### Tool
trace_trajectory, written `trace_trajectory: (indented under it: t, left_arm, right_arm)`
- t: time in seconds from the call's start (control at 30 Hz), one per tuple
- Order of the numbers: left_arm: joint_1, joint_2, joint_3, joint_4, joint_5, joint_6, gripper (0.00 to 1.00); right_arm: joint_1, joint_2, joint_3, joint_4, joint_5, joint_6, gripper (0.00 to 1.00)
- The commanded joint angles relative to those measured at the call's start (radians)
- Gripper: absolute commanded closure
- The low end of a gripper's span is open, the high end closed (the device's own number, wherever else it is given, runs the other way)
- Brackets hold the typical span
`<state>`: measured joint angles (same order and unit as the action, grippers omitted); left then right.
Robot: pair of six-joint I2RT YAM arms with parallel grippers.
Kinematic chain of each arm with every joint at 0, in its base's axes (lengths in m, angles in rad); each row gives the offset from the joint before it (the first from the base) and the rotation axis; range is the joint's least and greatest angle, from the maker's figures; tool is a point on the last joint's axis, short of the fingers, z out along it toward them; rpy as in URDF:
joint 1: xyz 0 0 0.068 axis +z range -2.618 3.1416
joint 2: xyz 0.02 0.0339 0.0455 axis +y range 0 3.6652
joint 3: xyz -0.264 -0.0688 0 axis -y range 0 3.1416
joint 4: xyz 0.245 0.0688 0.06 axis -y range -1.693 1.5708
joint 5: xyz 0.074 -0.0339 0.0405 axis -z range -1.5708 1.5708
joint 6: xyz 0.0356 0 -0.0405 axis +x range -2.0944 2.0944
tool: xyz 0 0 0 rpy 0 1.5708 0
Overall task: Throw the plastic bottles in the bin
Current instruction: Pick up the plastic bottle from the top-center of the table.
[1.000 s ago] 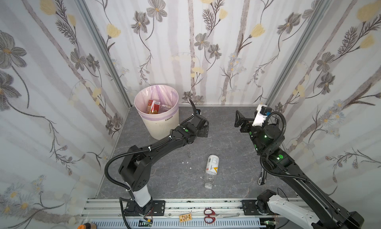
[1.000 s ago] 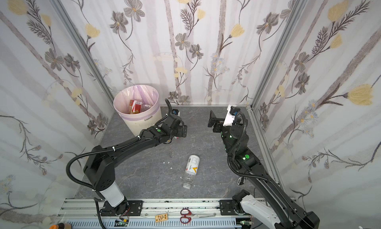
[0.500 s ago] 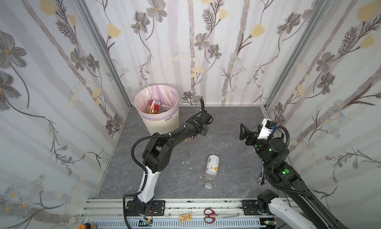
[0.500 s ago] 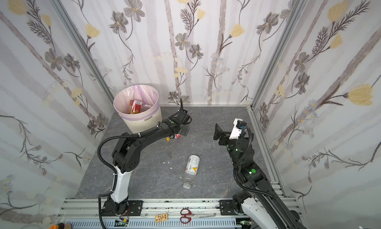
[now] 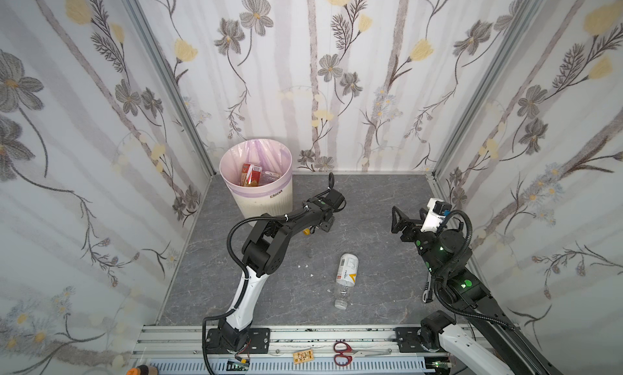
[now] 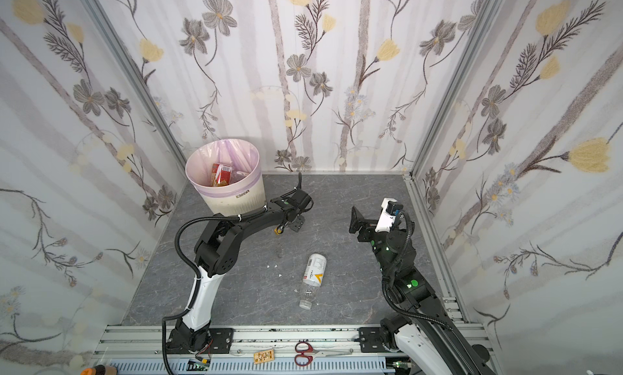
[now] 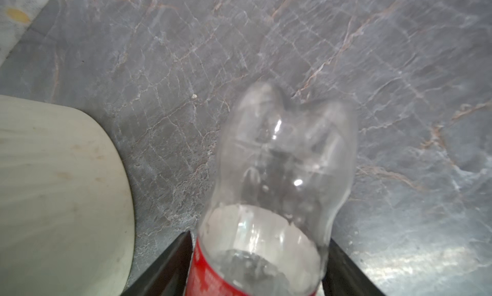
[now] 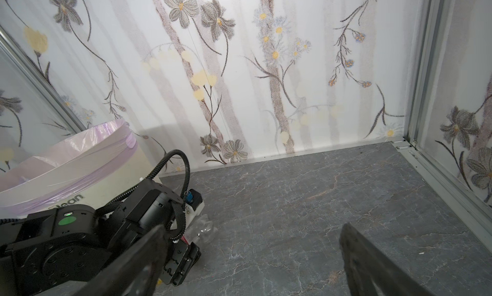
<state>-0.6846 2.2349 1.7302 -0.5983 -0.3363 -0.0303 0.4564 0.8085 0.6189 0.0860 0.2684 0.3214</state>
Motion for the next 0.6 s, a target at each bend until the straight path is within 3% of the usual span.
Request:
trace_trajectory:
  t: [0.0,0.23,0.37,0.57]
  left_arm:
    - [0.001,0.011,0.015,-0.025,0.014,-0.014,0.31]
    - [-0.007,-0.071,0.067,-0.026,0.033,-0.06,0.54]
    - [-0.022,-0.212,0.118,-0.022,0.061,-0.087,0.55]
    - [-0.043,-0.438,0.241,-0.012,-0.032,-0.078,0.52]
  right_arm:
    - [-0.004,-0.016,-0.01,0.015,-0.003,0.015,0.0]
    - [-0.011,-0.022,-0.024,0.018,-0.004,0.014,0.0]
    - [-0.012,-0.01,-0.022,0.03,-0.015,0.016,0.0]
    - [-0.013,0.017,-0.011,0.052,-0.035,0.024,0.0]
